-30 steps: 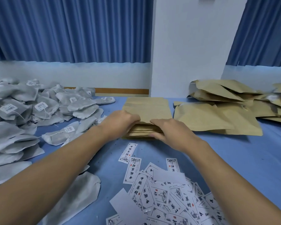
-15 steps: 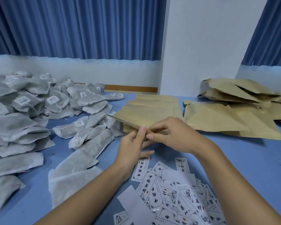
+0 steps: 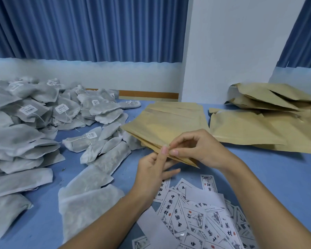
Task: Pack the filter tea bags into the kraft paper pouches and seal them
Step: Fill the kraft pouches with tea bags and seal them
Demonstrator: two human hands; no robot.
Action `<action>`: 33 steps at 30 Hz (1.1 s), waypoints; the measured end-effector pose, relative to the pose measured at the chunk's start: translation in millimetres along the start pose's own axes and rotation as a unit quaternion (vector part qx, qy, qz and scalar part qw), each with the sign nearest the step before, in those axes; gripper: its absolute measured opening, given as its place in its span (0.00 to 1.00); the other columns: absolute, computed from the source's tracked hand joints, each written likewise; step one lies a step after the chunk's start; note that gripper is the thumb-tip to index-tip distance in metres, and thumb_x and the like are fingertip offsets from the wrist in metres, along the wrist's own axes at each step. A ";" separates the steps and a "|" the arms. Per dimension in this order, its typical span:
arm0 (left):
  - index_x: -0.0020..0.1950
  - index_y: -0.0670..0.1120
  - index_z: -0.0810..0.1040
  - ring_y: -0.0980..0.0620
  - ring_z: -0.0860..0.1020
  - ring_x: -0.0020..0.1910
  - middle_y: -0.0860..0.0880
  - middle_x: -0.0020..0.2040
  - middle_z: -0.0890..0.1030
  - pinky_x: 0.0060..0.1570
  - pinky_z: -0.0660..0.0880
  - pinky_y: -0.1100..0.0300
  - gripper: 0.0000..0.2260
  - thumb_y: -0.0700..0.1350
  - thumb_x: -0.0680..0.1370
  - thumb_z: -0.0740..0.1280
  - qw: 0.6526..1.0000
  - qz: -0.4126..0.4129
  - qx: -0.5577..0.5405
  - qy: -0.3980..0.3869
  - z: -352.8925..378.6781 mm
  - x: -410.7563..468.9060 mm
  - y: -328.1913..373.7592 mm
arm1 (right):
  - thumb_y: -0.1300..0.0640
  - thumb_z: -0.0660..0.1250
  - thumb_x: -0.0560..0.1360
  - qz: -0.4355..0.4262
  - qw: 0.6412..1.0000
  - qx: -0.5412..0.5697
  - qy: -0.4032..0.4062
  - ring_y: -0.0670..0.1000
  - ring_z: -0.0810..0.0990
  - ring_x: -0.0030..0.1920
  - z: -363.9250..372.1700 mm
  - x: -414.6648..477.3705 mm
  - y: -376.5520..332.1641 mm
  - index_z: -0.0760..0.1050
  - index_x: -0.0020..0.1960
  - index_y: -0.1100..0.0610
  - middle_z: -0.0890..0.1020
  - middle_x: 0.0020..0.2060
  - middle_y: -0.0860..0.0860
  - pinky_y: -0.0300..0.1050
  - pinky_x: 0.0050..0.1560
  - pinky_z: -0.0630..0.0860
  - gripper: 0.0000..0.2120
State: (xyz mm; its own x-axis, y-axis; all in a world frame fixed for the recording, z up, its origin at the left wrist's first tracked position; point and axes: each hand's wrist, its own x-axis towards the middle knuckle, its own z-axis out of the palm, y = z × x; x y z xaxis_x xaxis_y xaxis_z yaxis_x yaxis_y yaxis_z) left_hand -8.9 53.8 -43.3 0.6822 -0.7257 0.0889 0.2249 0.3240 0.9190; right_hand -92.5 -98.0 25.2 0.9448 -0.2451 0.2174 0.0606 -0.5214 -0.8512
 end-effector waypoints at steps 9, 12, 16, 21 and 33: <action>0.41 0.38 0.74 0.44 0.80 0.26 0.37 0.34 0.83 0.22 0.76 0.57 0.17 0.47 0.85 0.59 0.993 -0.032 0.093 0.067 10.5 4.0 3.8 | 0.46 0.67 0.76 -0.045 0.902 -0.425 0.057 0.48 0.80 0.49 17.3 0.5 -21.3 0.78 0.50 0.46 0.83 0.47 0.41 0.49 0.46 0.77 0.05; 0.36 0.40 0.73 0.46 0.71 0.18 0.38 0.28 0.78 0.19 0.69 0.60 0.17 0.44 0.84 0.60 0.991 -0.030 0.107 0.071 7.5 3.2 7.6 | 0.46 0.59 0.80 -0.031 0.843 -0.534 0.052 0.53 0.79 0.47 27.5 1.8 -29.6 0.76 0.48 0.49 0.80 0.48 0.45 0.46 0.39 0.69 0.10; 0.33 0.43 0.73 0.46 0.68 0.17 0.39 0.25 0.75 0.19 0.64 0.63 0.13 0.43 0.77 0.61 0.990 -0.026 0.128 0.057 3.4 -0.8 13.0 | 0.54 0.60 0.80 -0.070 0.850 -0.477 0.211 0.57 0.79 0.41 20.7 -1.6 -35.3 0.77 0.49 0.55 0.80 0.47 0.48 0.52 0.40 0.75 0.08; 0.35 0.42 0.73 0.47 0.69 0.18 0.39 0.28 0.78 0.20 0.66 0.62 0.14 0.43 0.80 0.61 0.991 -0.021 0.125 0.043 17.7 -1.3 15.2 | 0.51 0.67 0.74 -0.004 0.848 -0.509 0.151 0.52 0.77 0.50 7.8 -6.0 -47.5 0.74 0.58 0.44 0.80 0.55 0.42 0.48 0.39 0.74 0.13; 0.38 0.47 0.68 0.46 0.73 0.41 0.47 0.39 0.76 0.38 0.65 0.58 0.10 0.43 0.80 0.59 0.631 0.446 0.632 0.067 29.9 -11.0 76.2 | 0.68 0.60 0.68 0.111 0.847 -0.507 0.117 0.57 0.73 0.37 11.5 20.5 -44.9 0.67 0.39 0.54 0.73 0.35 0.53 0.46 0.29 0.63 0.09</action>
State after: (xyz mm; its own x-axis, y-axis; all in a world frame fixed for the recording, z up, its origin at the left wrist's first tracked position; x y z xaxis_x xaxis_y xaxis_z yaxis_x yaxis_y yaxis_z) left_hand -20.1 68.3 37.3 0.2180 -0.5113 0.8313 -0.9655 -0.2373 0.1073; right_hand -72.2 -70.2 62.4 0.7997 -0.5223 0.2961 -0.5299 -0.8459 -0.0608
